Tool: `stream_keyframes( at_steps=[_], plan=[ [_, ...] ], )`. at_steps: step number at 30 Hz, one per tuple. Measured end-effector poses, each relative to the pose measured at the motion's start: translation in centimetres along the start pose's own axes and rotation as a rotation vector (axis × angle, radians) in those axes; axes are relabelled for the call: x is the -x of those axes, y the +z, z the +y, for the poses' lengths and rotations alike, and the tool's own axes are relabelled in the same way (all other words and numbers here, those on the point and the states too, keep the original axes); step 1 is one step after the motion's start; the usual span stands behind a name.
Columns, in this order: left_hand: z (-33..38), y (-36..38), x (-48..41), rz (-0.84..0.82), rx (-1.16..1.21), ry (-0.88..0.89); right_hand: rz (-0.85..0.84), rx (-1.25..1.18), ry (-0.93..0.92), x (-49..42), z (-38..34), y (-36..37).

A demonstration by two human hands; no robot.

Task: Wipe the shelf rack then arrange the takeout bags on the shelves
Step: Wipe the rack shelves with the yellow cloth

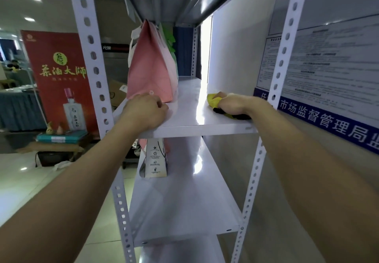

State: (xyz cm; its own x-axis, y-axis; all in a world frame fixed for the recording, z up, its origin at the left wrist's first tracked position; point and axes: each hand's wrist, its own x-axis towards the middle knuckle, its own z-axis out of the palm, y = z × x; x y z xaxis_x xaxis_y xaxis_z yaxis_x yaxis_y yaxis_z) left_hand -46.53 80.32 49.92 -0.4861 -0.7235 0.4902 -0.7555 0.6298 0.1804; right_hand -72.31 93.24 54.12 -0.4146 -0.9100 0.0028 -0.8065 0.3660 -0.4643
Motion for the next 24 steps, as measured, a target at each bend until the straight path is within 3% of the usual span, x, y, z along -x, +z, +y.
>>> stream_keyframes(
  at_steps=[5,10,13,17,21,24],
  plan=[
    [0.8,-2.4,1.9,0.155,0.200,0.055,0.037,-0.023,-0.077,3.6,-0.9,1.3],
    [-0.1,-5.7,5.3,0.652,0.031,0.455,0.062,-0.066,-0.082,4.5,-3.0,2.9],
    [-2.0,-7.0,6.1,0.894,-0.118,0.427,0.030,-0.089,-0.137,4.2,-5.7,4.1],
    [-4.8,-7.2,6.4,0.835,-0.015,0.200,-0.015,-0.002,-0.271,4.1,-11.4,6.9],
    [-6.4,-6.9,6.5,0.621,0.258,0.221,0.016,0.066,-0.389,4.4,-16.4,10.1],
    [-6.4,-7.1,6.7,0.558,0.335,0.204,0.028,0.033,-0.500,4.9,-17.5,11.6]
  ],
)
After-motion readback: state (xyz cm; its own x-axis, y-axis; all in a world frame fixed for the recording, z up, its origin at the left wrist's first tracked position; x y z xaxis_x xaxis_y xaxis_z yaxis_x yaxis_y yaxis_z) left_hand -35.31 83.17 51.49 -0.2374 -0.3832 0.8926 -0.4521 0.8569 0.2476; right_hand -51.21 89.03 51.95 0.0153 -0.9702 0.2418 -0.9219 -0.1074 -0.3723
